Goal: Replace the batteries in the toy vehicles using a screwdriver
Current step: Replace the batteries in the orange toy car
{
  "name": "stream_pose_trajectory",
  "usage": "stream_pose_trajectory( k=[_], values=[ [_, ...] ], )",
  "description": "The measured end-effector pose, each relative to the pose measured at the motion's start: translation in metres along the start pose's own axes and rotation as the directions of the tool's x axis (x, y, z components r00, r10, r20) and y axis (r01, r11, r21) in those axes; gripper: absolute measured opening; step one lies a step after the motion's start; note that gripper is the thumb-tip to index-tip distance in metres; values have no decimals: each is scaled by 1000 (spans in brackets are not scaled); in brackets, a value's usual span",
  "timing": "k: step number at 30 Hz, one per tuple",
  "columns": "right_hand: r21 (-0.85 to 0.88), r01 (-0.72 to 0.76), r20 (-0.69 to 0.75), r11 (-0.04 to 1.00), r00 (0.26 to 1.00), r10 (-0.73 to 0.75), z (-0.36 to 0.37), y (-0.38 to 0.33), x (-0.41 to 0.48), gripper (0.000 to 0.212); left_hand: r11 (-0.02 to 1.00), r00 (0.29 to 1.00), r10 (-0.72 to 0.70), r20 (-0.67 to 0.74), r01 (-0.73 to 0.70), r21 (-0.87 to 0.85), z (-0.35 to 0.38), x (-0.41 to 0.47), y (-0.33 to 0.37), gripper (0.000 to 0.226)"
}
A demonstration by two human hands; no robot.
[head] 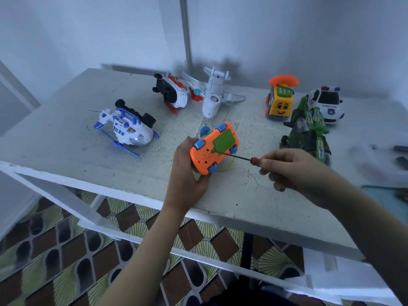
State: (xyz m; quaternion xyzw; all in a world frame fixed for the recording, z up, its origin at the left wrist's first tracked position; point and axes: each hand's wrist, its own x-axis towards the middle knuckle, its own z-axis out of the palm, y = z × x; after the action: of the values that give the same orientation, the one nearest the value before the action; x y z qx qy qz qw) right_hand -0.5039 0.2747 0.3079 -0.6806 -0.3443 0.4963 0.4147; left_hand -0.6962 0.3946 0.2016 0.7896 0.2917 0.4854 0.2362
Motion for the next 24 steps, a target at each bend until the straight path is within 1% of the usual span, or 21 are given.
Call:
stream_pose_trajectory(
  k=[3, 5, 7, 9, 12, 14, 16, 20, 22, 24],
  values=[
    [81, -190, 167, 979, 970, 174, 2, -1, -1, 28, 1000, 1000, 1, -4, -1, -5, -1, -1, 2, 63],
    [89, -276, 248, 957, 937, 248, 1, -1, -2, 43, 1000, 1000, 0, 0, 0, -4, -1, -1, 3, 62],
    [116, -340, 305, 933, 906, 292, 1, -1, -2, 53, 1000, 1000, -5, -4, 5, 1, 0, -1, 3, 64],
    [192, -394, 353, 899, 882, 312, 2, -2, -3, 51, 1000, 1000, 4, -24, -4, 25, 1, 0, 2, 64],
    [319, -446, 344, 836, 877, 337, 6, -4, -3, 35, 992, 996, 55, -71, -47, 116, 3, 0, 1, 59],
    [321, -428, 326, 845, 887, 326, 8, -5, -3, 30, 983, 992, 92, -87, -77, 167, 3, 2, 1, 57],
    [263, -370, 279, 891, 913, 297, 8, -7, -4, 29, 978, 991, 110, -79, -94, 186, 2, 6, 3, 55],
    [37, -186, 155, 982, 972, 178, 5, -10, -8, 31, 972, 992, 126, -30, -117, 204, 1, 13, 7, 54],
    [-96, -81, 116, 992, 989, 92, 4, -11, -9, 32, 971, 993, 119, -7, -115, 208, -1, 15, 8, 55],
    [-225, 22, 93, 974, 996, -1, 2, -13, -9, 33, 972, 993, 115, 1, -113, 208, -3, 14, 9, 56]
  ],
)
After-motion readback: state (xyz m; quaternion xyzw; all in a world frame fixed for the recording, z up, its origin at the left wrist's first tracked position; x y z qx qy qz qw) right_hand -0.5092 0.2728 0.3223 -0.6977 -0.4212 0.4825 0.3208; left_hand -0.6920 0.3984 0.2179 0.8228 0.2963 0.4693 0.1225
